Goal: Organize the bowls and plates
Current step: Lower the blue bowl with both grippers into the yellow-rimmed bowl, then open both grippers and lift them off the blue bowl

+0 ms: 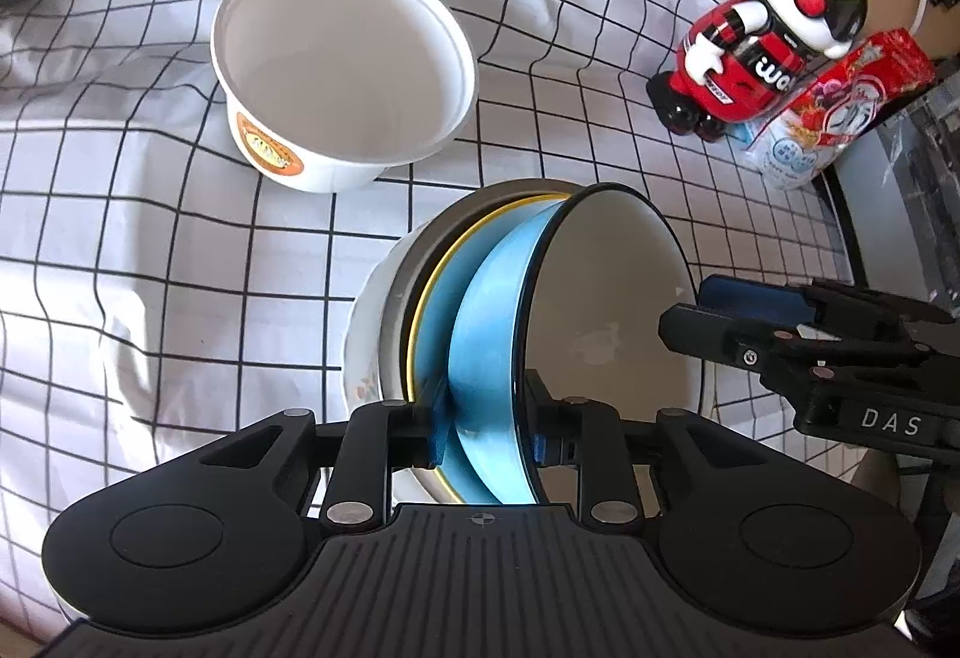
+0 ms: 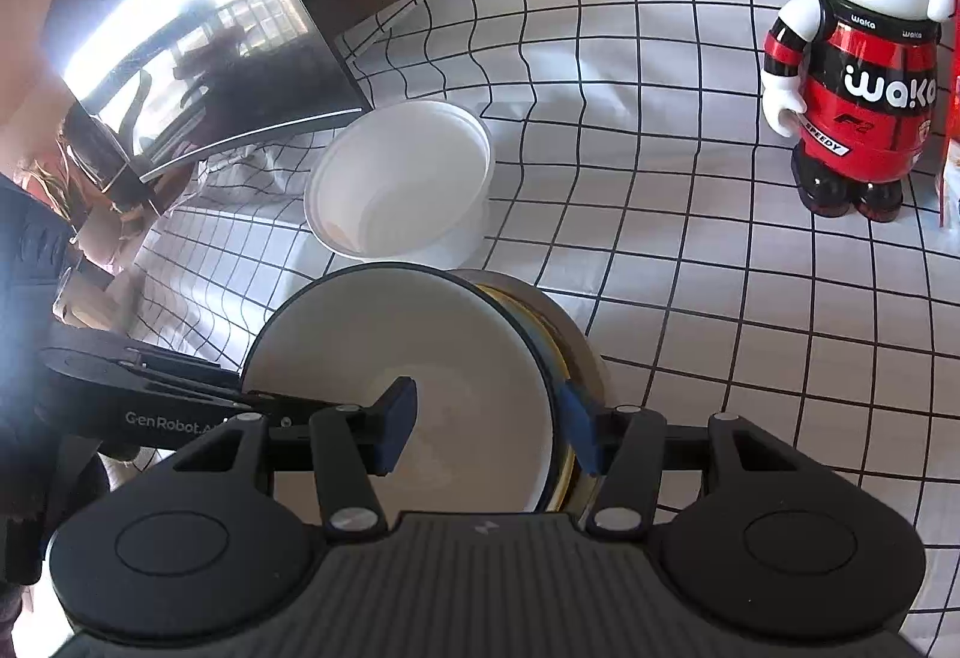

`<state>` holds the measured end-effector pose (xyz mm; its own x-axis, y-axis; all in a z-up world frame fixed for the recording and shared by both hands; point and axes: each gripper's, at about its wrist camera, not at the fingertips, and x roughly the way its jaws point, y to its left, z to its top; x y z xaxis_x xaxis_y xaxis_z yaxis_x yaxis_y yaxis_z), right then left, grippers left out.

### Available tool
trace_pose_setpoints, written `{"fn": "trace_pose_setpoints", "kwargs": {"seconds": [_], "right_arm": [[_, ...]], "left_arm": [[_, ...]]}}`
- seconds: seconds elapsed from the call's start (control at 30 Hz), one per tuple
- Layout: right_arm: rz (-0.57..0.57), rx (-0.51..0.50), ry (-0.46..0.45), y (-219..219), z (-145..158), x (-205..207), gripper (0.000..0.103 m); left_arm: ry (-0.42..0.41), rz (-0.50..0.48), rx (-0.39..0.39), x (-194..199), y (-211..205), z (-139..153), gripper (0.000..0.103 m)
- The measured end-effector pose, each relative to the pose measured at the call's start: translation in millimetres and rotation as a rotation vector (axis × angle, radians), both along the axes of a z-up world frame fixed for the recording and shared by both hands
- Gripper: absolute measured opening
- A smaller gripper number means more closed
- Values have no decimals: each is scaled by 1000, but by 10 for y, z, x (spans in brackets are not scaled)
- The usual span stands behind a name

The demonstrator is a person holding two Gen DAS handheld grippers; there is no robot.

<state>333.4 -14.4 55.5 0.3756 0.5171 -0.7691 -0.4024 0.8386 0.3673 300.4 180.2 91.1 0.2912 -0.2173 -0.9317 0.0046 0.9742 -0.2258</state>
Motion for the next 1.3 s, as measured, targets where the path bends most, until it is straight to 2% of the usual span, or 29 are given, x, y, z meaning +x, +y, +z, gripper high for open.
{"fn": "trace_pose_setpoints", "kwargs": {"seconds": [0.23,0.37,0.5,0.67,0.87,0.97,1.13,1.3], "right_arm": [[-2,30,-11,-20,-38,-23,53],[-4,57,-33,-28,-54,-52,53],[37,61,-55,56,-83,-111,53],[55,61,-45,108,-153,-136,53],[67,43,-72,65,-118,-171,53],[72,49,-125,-15,-28,-223,53],[61,5,-234,-118,97,-320,58],[26,-23,-197,-108,-34,-233,58]], "left_arm": [[24,-57,81,55,-111,59,28],[32,-93,165,171,-235,124,25],[5,-144,256,250,-389,238,24],[22,-153,286,275,-382,230,23],[9,-120,255,198,-295,284,23],[-8,-99,233,144,-271,316,23],[-56,-48,125,40,-175,413,22],[-61,-21,105,24,-143,378,22]]}}
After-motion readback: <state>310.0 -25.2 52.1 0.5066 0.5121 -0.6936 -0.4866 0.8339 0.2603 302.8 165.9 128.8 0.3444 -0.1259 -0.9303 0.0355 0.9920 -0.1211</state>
